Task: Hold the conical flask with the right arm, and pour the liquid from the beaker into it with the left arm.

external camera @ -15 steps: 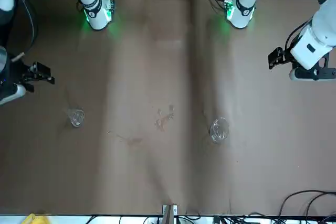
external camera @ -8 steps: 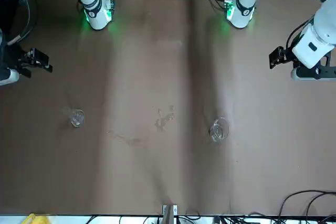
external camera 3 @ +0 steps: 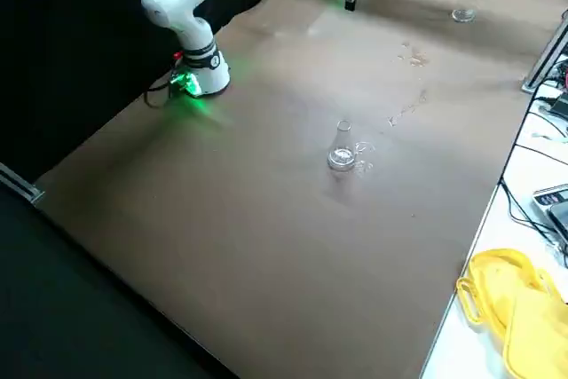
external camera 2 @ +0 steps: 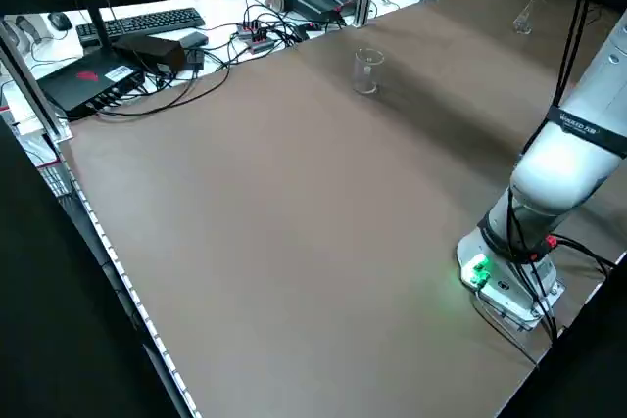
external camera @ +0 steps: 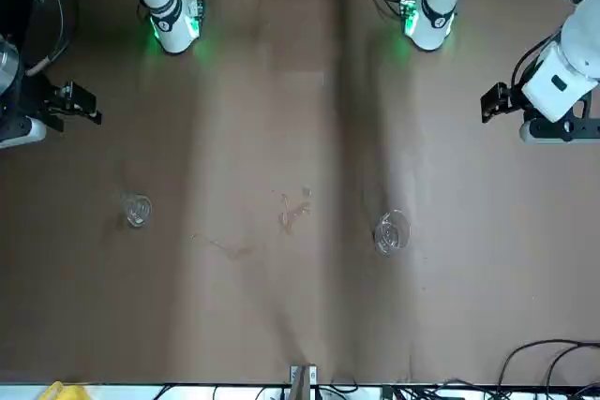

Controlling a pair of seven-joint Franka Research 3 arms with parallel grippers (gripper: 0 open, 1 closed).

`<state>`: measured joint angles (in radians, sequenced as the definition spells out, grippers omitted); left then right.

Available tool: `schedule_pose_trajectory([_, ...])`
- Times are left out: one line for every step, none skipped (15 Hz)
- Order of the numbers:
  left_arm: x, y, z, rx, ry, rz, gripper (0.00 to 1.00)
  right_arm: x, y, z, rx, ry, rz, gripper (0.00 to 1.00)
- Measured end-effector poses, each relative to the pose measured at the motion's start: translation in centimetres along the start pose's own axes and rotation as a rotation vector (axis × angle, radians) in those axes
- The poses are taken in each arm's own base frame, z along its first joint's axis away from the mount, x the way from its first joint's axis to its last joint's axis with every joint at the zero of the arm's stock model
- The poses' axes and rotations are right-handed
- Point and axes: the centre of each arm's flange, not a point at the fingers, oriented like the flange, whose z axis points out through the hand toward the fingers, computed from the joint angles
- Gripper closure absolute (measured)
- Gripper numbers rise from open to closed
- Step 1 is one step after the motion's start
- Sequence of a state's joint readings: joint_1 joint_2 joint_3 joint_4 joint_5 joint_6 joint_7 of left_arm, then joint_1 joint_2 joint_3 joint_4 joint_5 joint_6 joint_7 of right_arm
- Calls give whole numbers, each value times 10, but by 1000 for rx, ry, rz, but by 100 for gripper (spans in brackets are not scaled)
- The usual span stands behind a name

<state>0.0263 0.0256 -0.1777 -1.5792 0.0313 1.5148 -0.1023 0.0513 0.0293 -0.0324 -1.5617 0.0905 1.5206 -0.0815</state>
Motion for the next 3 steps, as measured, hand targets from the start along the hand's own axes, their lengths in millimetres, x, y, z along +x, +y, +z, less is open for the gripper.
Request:
schedule_pose_trajectory([0,0,0,0,0,0,0,1,1,0,-1,5,2,0])
schedule_pose_trajectory([0,0,0,0,0,0,0,1,3,0,-7,8,4,0])
schedule_pose_trajectory([0,0,0,0,0,0,0,2,5,0,-19,13,6,0])
